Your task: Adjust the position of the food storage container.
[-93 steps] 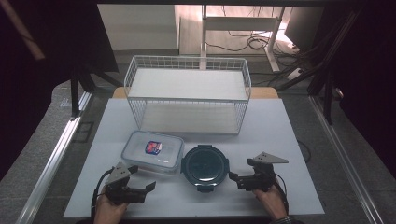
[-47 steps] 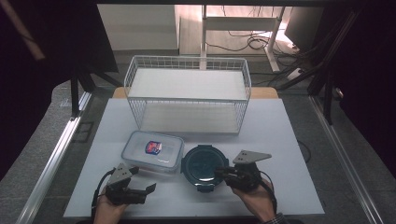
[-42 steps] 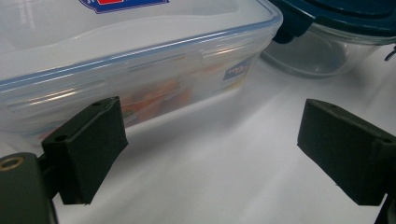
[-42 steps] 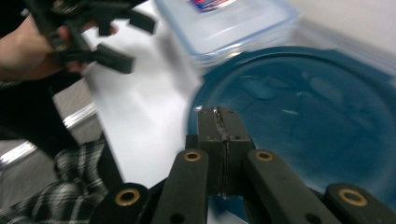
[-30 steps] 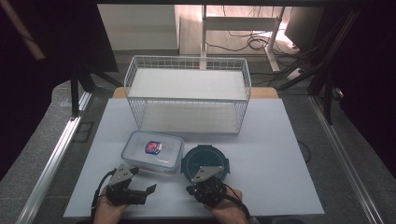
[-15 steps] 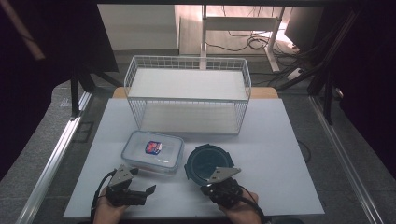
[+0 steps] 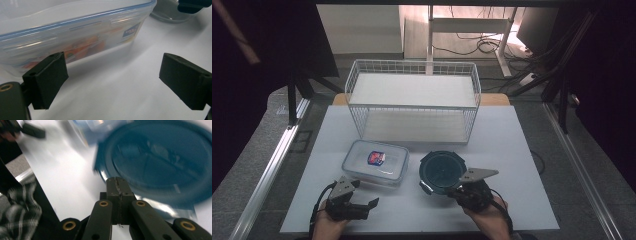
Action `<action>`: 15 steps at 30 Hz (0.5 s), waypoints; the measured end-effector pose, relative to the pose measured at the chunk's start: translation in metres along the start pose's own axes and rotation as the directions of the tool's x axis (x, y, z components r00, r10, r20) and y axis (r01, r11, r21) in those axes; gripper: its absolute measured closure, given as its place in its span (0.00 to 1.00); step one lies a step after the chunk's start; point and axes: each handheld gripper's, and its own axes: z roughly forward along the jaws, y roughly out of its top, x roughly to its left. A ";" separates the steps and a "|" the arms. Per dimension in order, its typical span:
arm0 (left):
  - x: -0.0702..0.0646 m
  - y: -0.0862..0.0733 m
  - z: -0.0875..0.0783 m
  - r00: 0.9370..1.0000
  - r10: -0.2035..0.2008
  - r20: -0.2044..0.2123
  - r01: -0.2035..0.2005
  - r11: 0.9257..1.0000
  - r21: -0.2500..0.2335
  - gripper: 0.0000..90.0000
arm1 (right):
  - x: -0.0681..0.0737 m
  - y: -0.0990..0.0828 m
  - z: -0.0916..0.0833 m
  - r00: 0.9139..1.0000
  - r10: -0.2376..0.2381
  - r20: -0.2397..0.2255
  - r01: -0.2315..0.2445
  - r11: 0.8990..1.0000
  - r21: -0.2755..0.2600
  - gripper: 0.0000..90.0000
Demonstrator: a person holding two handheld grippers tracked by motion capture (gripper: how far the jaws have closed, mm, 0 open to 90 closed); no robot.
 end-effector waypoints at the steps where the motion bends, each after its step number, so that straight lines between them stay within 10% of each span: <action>1: 0.000 0.000 0.000 1.000 -0.002 0.000 0.002 1.000 -0.002 0.08 | 0.002 0.008 0.005 1.000 -0.005 -0.003 0.005 1.000 -0.010 0.99; 15: 0.002 0.000 -0.002 1.000 -0.006 0.007 0.006 1.000 -0.003 0.08 | 0.011 0.069 0.103 0.997 -0.080 0.022 0.077 0.989 0.125 1.00</action>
